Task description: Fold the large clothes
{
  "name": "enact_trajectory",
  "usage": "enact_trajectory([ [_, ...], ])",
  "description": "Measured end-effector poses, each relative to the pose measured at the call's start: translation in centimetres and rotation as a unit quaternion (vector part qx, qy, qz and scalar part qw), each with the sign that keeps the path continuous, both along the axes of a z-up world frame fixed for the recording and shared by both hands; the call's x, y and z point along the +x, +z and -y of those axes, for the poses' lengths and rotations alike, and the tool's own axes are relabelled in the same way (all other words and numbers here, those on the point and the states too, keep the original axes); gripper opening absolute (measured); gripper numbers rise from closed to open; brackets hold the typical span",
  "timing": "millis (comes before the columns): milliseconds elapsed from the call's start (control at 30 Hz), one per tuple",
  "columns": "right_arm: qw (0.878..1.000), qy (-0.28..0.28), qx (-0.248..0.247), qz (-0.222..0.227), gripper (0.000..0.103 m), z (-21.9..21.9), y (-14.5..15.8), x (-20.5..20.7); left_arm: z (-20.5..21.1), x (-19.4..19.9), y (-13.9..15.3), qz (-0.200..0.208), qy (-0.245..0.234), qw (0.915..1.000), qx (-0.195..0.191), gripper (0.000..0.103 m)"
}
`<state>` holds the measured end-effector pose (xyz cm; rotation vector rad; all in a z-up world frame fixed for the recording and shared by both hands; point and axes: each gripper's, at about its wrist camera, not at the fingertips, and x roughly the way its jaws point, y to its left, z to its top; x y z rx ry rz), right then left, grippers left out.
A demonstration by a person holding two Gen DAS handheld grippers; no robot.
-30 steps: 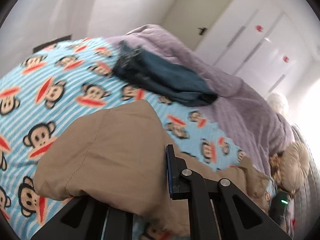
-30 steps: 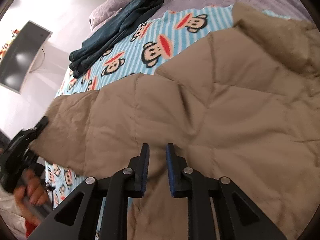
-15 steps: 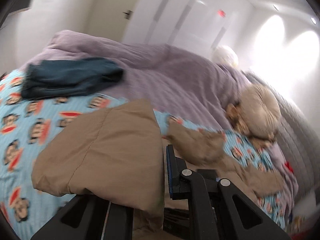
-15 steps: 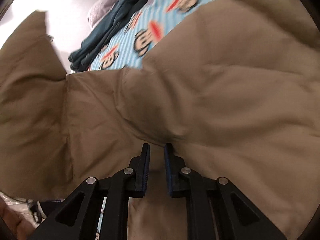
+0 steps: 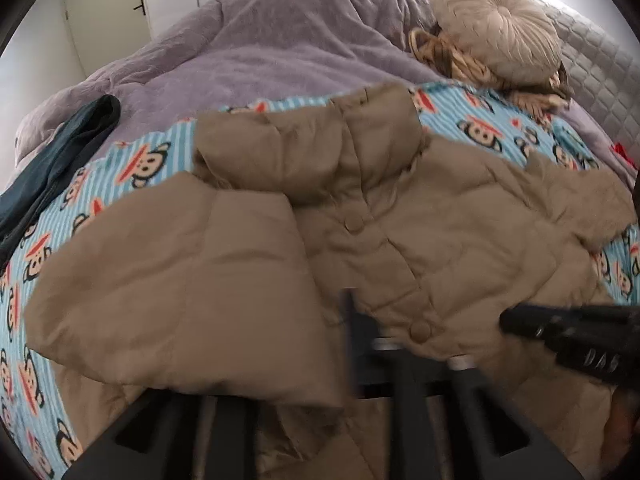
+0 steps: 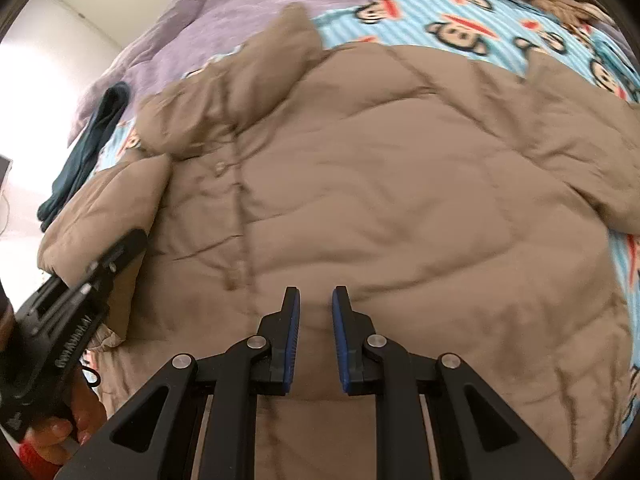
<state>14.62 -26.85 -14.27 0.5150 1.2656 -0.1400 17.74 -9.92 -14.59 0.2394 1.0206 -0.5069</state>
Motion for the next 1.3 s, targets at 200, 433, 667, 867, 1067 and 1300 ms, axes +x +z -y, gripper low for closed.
enact_trajectory([
  [200,1.000,0.002,0.007,0.001,0.024,1.0,0.4,0.7,-0.4,-1.8,1.5,0.015,-0.010,0.9998,-0.001,0.088],
  [433,0.993,0.084,-0.055,0.061,0.080,-2.2,4.5,-1.0,-9.2,-3.2,6.0,0.070,0.087,0.9933,-0.032,0.088],
  [667,0.939,0.270,-0.150,0.154,0.085,-12.9,8.2,-0.1,-21.8,1.5,1.2,-0.059,0.255,0.9602,-0.096,0.088],
  [867,0.864,0.366,-0.303,0.163,0.085,-21.6,4.7,2.7,-23.4,2.9,-3.2,-0.124,0.276,0.9419,-0.145,0.088],
  [1067,0.903,0.264,-0.300,0.158,0.026,-18.1,5.1,6.2,-22.6,2.9,-3.9,-0.122,0.263,0.9466,-0.141,0.088],
  [1300,0.996,0.047,-0.041,0.071,0.008,-3.3,1.1,5.5,-24.2,6.2,-3.5,-0.152,0.246,0.9325,-0.217,0.088],
])
